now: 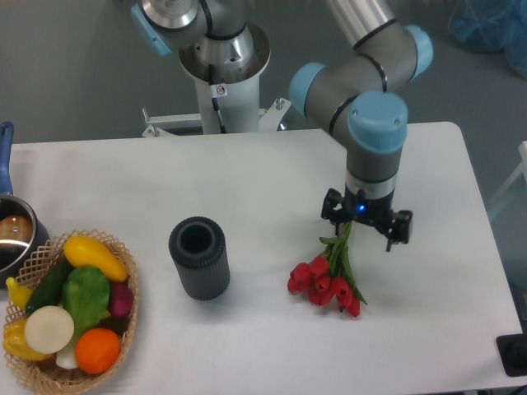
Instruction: Place the flowers on the table
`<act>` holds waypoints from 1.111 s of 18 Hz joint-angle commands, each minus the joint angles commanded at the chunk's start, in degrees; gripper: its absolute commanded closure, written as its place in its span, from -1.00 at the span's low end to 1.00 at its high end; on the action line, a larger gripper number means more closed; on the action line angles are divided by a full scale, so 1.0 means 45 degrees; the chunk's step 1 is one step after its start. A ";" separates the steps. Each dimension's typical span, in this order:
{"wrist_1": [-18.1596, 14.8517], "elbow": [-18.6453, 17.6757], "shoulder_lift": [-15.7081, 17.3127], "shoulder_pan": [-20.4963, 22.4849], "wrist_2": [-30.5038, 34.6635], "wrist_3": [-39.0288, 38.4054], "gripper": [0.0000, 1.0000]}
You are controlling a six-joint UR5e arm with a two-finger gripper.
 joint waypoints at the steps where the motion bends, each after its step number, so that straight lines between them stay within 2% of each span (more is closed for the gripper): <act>1: 0.0097 0.0000 0.0137 0.0137 -0.0175 -0.0060 -1.00; 4: 0.0429 0.0039 0.0567 0.0469 -0.0586 -0.0119 -1.00; 14: 0.0410 0.0293 0.1681 0.1602 -0.1309 0.0057 -1.00; 20: 0.0273 -0.0370 0.2481 0.2305 -0.1407 0.2280 -1.00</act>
